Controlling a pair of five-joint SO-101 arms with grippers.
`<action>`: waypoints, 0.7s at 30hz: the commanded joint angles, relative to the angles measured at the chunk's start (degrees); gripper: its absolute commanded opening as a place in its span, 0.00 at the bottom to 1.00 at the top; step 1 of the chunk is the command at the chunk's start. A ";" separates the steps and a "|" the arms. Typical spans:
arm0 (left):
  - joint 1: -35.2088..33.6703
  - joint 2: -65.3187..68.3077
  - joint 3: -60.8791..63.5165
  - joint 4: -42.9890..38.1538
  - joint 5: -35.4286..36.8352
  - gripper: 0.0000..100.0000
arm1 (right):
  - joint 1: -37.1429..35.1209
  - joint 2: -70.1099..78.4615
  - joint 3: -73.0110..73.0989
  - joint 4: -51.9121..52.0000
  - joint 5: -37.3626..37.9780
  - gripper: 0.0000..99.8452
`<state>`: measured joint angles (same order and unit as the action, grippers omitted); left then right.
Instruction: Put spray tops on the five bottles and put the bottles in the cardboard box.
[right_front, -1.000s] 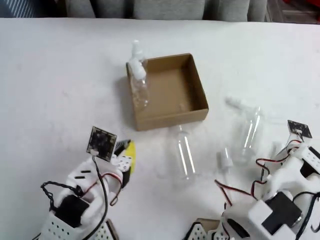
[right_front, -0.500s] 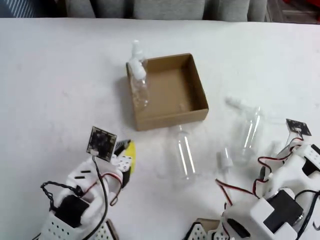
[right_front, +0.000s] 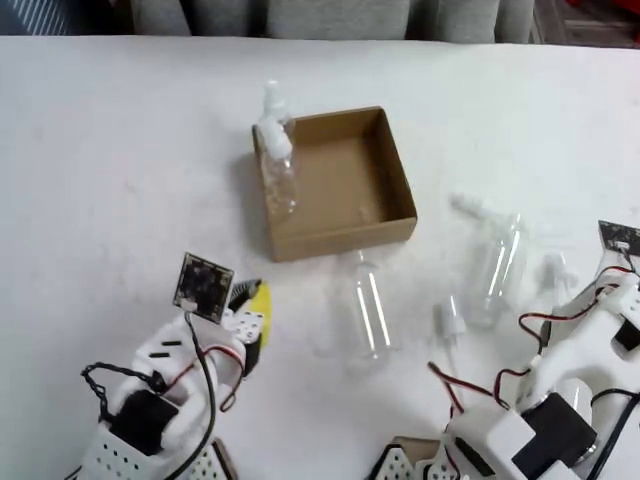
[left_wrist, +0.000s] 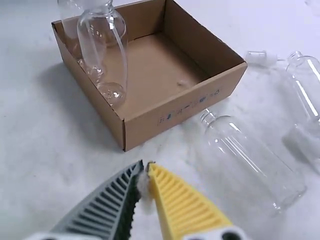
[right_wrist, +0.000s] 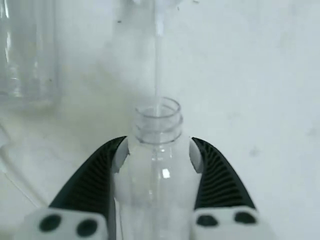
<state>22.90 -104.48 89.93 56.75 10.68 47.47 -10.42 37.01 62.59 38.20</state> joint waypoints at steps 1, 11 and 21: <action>0.40 -0.40 -0.44 -1.93 -0.26 0.02 | 1.80 -4.26 0.00 4.79 4.92 0.01; -0.84 -0.40 -2.90 -0.53 -0.18 0.02 | 9.80 -22.46 0.26 17.71 18.11 0.01; -2.86 3.74 -13.10 3.43 -0.18 0.02 | 21.93 -22.73 0.97 10.42 26.11 0.01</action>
<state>20.53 -104.31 82.29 59.91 10.77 66.02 -34.15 38.07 76.13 61.41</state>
